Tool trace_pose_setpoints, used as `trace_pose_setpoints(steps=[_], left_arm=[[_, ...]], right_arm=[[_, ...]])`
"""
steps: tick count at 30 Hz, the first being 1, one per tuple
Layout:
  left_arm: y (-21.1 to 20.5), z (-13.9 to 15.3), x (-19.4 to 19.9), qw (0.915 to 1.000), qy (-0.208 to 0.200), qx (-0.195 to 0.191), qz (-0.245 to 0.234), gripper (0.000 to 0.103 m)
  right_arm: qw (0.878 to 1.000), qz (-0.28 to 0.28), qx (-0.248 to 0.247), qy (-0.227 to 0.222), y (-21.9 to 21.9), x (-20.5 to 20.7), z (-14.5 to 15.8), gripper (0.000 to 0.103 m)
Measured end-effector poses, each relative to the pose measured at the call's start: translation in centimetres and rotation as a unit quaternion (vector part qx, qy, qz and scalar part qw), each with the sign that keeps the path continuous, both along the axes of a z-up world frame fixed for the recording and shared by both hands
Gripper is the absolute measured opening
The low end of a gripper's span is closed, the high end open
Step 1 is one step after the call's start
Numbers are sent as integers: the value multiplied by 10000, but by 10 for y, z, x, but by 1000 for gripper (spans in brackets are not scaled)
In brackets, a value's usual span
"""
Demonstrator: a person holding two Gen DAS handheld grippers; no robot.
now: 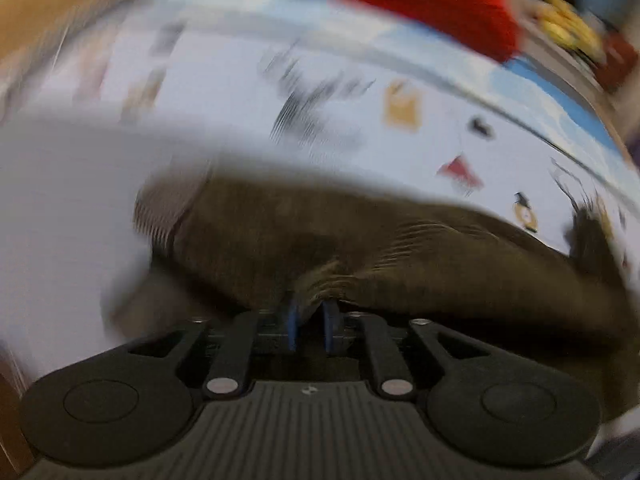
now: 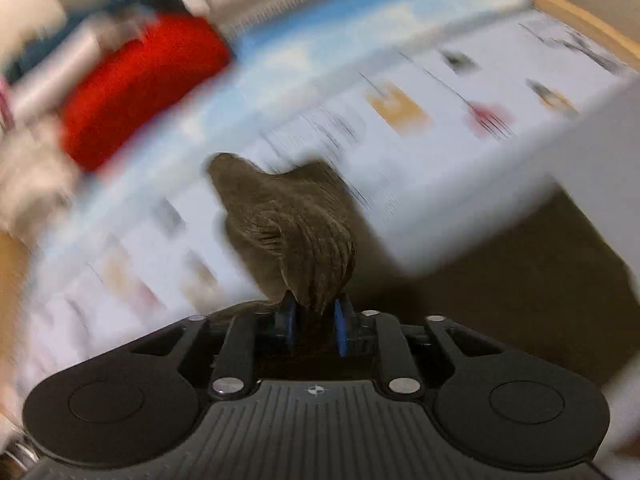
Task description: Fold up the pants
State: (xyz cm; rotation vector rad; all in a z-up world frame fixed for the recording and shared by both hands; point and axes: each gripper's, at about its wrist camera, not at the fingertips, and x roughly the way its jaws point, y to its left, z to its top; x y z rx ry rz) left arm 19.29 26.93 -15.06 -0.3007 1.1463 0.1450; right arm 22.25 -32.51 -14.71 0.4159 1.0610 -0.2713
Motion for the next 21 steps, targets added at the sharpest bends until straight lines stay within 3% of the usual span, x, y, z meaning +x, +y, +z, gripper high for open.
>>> trace_pose_setpoints(steps=[1,2,3,4,5,7,10,15,21], left_arm=[[8,-8,-10,9987,141,-314,374,31],[15,-10,-21,9958,100,-568,711,51],[22,-10,-28,9924,-49,-702,1011,63],[25,-6,-37,9892,-275,-666,1276,82],[25,-1,-42,9872,-483,-474,1442,92],[24,6,-45,9846,-737,-45,1583,97],[31,3,-38,9809,-724,67,1805,99],[56,-20,-21,9717,-493,-225,2298,99],[67,-44,-5,9626,-220,-591,2636,98]], right_arm=[[9988,79,-386,296,5,-12,-15,42],[9974,149,-569,420,9,-21,-24,42],[9970,210,-619,424,18,-28,-30,42],[9977,242,-545,328,23,-35,-29,45],[9988,254,-395,161,29,-39,-25,52],[9993,306,-143,-129,40,-40,-13,63],[9969,573,-43,-531,58,-28,9,66],[9908,898,-177,-996,71,-23,38,68],[9835,1063,-570,-1347,73,11,45,69]])
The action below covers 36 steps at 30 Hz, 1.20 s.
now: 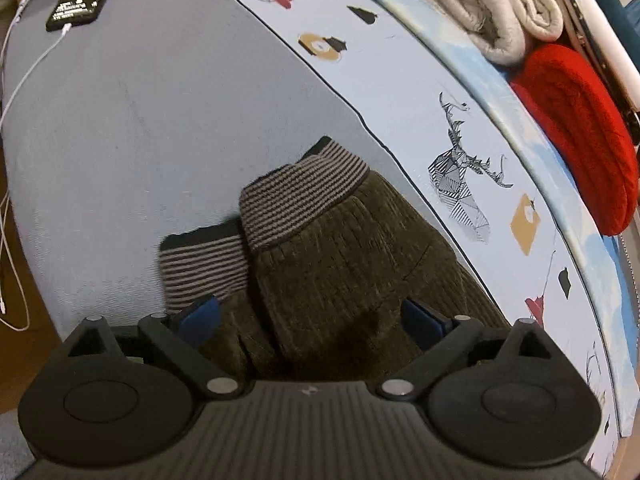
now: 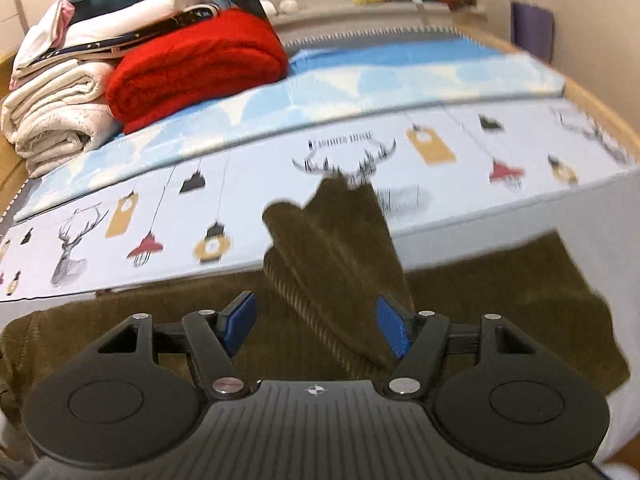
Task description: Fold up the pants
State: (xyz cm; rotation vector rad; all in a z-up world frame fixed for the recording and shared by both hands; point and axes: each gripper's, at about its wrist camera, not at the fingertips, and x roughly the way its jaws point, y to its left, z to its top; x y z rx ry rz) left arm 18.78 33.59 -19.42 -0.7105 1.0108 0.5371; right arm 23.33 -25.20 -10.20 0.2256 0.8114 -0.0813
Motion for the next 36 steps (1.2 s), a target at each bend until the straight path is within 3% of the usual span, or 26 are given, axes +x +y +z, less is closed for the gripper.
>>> trace_pose_setpoints(steps=[4,11,15,16,17,18,23,26,29,32,34,36], left_arm=[[-5,-7,9,9999,122,31,-109,98],[-8,-19,19,9990,358,-17,-265,99],[-13,-20,24,9985,450,87,-299,99],[-15,-19,25,9985,417,149,-336,96],[-16,-18,26,9985,350,177,-392,84],[-17,-17,26,9983,310,174,-461,80],[-11,-17,21,9989,320,118,-313,69],[-5,-13,12,9993,295,168,-157,69],[2,-9,1,9996,258,110,-1,69],[7,-6,-8,9998,187,23,96,69],[6,-4,-12,9997,180,11,136,69],[2,-2,-14,9997,206,57,80,69]], right_arm=[[9989,178,-424,-7,13,45,-21,70],[9961,-72,-732,478,23,128,-73,70],[9902,145,-810,1126,23,156,-108,69],[9909,269,-619,1167,21,157,-111,43],[9918,207,-600,1107,19,156,-108,15],[9932,153,-597,984,15,152,-101,6],[9968,-784,169,-35,-56,111,-28,6],[9796,-1783,785,-497,-129,56,12,6],[9463,-2905,1238,-694,-192,-20,22,6],[9215,-3567,1519,-221,-225,-73,-17,12],[8959,-3919,2085,169,-240,-96,-56,14],[8697,-4147,2652,364,-248,-112,-86,30]])
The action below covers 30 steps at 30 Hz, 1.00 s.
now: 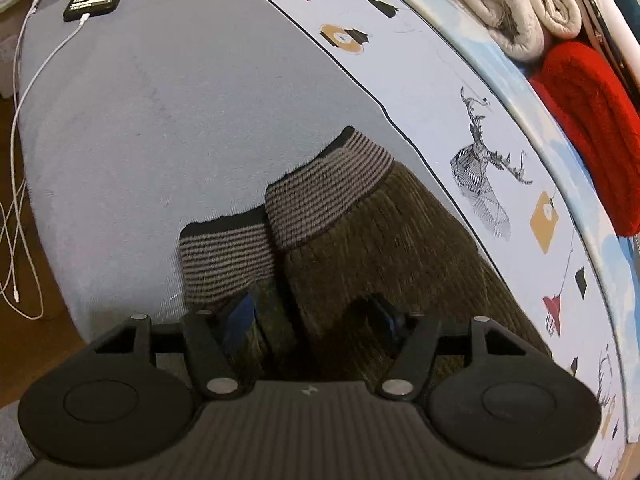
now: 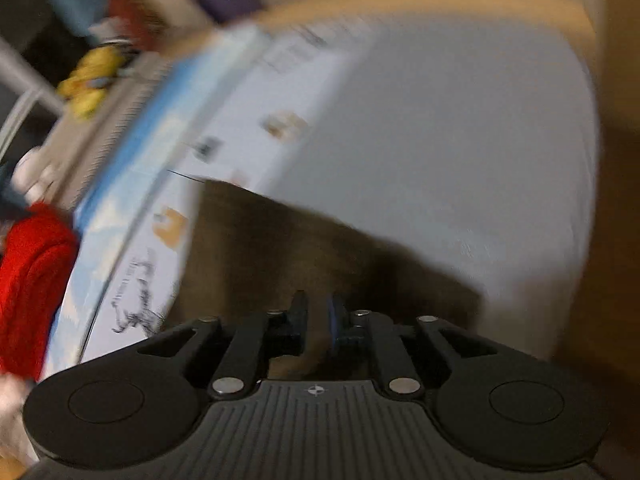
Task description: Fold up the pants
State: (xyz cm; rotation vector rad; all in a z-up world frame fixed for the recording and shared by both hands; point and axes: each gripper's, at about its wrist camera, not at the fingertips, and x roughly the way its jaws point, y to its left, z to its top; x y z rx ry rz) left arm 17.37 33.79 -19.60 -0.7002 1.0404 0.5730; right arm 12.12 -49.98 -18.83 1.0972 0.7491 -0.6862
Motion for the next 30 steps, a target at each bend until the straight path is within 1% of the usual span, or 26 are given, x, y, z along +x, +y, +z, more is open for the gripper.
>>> trace_pose_setpoints(steps=[1,2,4,6,8,9,14,16,18,21,22,23,27,29,30], left_arm=[[-2,1,0,10000,8,36,-56,69],[-5,3,0,9999,20,97,-125,70],[-8,5,0,9996,-3,148,-233,71],[-9,5,0,9995,-11,105,-289,72],[-9,4,0,9995,-3,45,-317,72],[-9,3,1,9994,9,31,-337,72],[-11,3,1,9989,41,48,-460,72],[-10,2,0,9990,37,14,-456,76],[-8,2,-2,9990,23,-34,-437,76],[-8,0,-1,9989,24,-74,-461,76],[-8,-1,0,9989,35,-92,-467,76],[-7,-2,1,9987,52,-128,-483,78],[-10,-8,7,9981,103,-223,-556,79],[-13,-9,10,9977,69,-267,-621,79],[-14,-8,11,9974,8,-287,-656,79]], right_arm=[[9998,-65,184,-41,0,-4,-10,39],[9995,-71,293,-45,2,-6,-17,42],[9994,87,337,-40,7,-5,-23,42],[9994,233,261,-61,8,0,-24,42],[9993,296,214,-92,8,9,-24,48],[9992,313,209,-105,6,14,-23,48],[9995,194,232,72,8,23,-33,49],[9995,53,236,185,7,25,-37,49],[9994,-85,236,256,4,25,-42,51],[9986,-258,289,358,0,26,-50,58],[9984,-288,326,365,-1,27,-52,62],[9982,-304,364,373,-2,28,-55,64],[9977,-328,421,423,-1,34,-63,69],[9981,-272,377,415,0,38,-64,75],[9983,-230,347,418,0,40,-64,76]])
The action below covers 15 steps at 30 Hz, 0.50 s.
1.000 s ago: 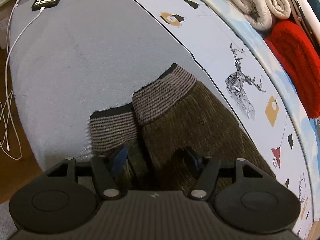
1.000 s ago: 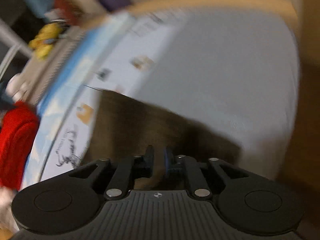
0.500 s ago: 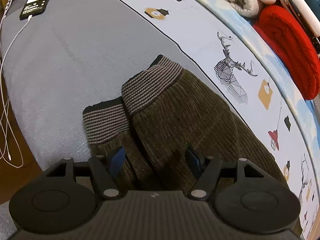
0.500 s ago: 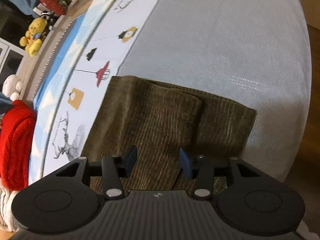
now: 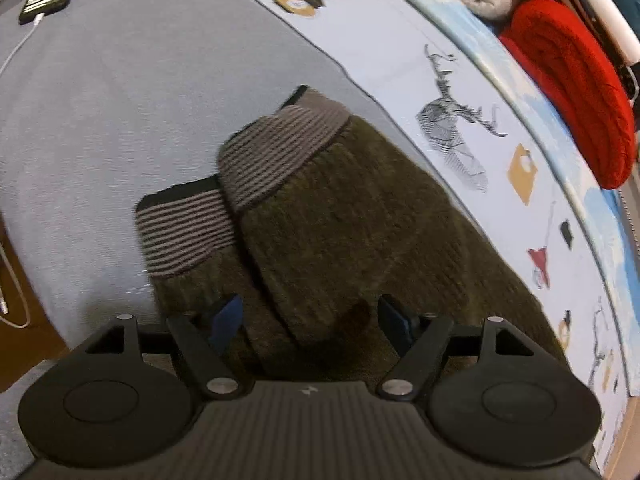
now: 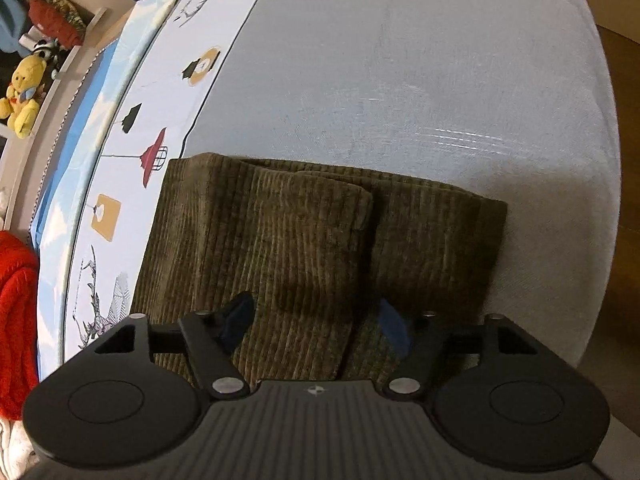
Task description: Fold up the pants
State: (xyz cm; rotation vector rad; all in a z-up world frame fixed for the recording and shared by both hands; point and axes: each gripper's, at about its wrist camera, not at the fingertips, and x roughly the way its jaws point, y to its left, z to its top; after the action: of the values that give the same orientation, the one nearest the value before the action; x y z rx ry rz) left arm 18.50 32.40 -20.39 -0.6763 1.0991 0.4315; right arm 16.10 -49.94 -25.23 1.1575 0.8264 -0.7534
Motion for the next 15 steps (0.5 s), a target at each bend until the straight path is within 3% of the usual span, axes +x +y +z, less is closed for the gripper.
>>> trace_pose_setpoints(steps=[6,13,15], left_arm=[[-13,10,7,9987,-345,293,-216,79],[-14,-12,18,9989,254,365,-128,79],[-16,-13,21,9986,282,417,-181,84]], right_arm=[[9999,-18,-104,-72,0,0,2,79],[9998,-106,-129,-95,-1,-3,2,78],[9998,-63,-148,-64,-1,-2,2,78]])
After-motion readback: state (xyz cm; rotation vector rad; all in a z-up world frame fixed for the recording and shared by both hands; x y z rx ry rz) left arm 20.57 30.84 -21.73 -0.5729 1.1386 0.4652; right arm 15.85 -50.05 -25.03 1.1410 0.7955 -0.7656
